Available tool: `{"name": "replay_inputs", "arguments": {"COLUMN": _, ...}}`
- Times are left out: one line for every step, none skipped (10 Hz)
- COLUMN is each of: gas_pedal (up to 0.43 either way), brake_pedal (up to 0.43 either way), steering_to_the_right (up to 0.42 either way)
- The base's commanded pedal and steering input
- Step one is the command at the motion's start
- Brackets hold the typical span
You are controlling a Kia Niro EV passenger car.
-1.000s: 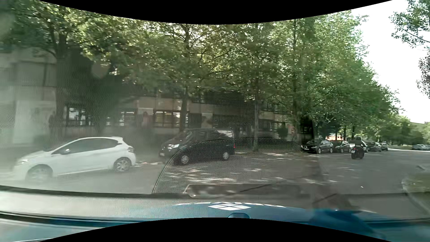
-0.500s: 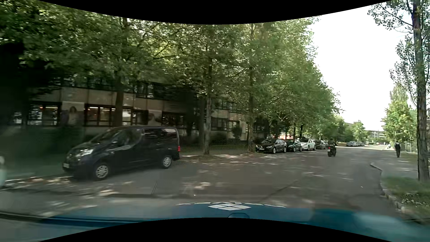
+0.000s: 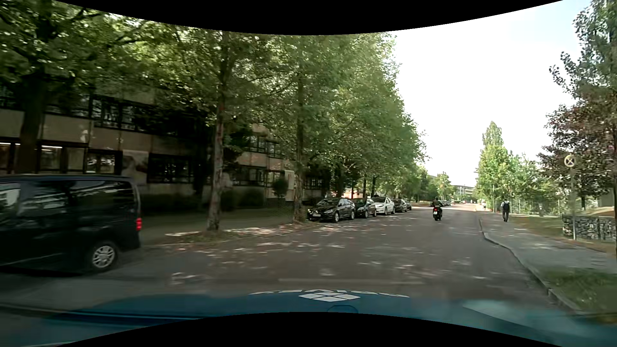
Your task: Follow the waypoints while adhering to traffic rules and regulations
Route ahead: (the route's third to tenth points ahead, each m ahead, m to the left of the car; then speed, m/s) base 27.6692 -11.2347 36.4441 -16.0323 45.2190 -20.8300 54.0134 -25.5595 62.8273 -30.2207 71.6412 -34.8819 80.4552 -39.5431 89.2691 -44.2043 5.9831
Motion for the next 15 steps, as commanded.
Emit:
{"name": "replay_inputs", "arguments": {"gas_pedal": 0.177, "brake_pedal": 0.0, "steering_to_the_right": 0.257}}
{"name": "replay_inputs", "arguments": {"gas_pedal": 0.177, "brake_pedal": 0.0, "steering_to_the_right": 0.243}}
{"name": "replay_inputs", "arguments": {"gas_pedal": 0.189, "brake_pedal": 0.0, "steering_to_the_right": 0.233}}
{"name": "replay_inputs", "arguments": {"gas_pedal": 0.189, "brake_pedal": 0.0, "steering_to_the_right": 0.223}}
{"name": "replay_inputs", "arguments": {"gas_pedal": 0.209, "brake_pedal": 0.0, "steering_to_the_right": 0.211}}
{"name": "replay_inputs", "arguments": {"gas_pedal": 0.22, "brake_pedal": 0.0, "steering_to_the_right": 0.198}}
{"name": "replay_inputs", "arguments": {"gas_pedal": 0.22, "brake_pedal": 0.0, "steering_to_the_right": 0.183}}
{"name": "replay_inputs", "arguments": {"gas_pedal": 0.22, "brake_pedal": 0.0, "steering_to_the_right": 0.175}}
{"name": "replay_inputs", "arguments": {"gas_pedal": 0.22, "brake_pedal": 0.0, "steering_to_the_right": 0.171}}
{"name": "replay_inputs", "arguments": {"gas_pedal": 0.22, "brake_pedal": 0.0, "steering_to_the_right": 0.166}}
{"name": "replay_inputs", "arguments": {"gas_pedal": 0.22, "brake_pedal": 0.0, "steering_to_the_right": 0.153}}
{"name": "replay_inputs", "arguments": {"gas_pedal": 0.22, "brake_pedal": 0.0, "steering_to_the_right": 0.137}}
{"name": "replay_inputs", "arguments": {"gas_pedal": 0.22, "brake_pedal": 0.0, "steering_to_the_right": 0.119}}
{"name": "replay_inputs", "arguments": {"gas_pedal": 0.22, "brake_pedal": 0.0, "steering_to_the_right": 0.099}}
{"name": "replay_inputs", "arguments": {"gas_pedal": 0.22, "brake_pedal": 0.0, "steering_to_the_right": 0.085}}
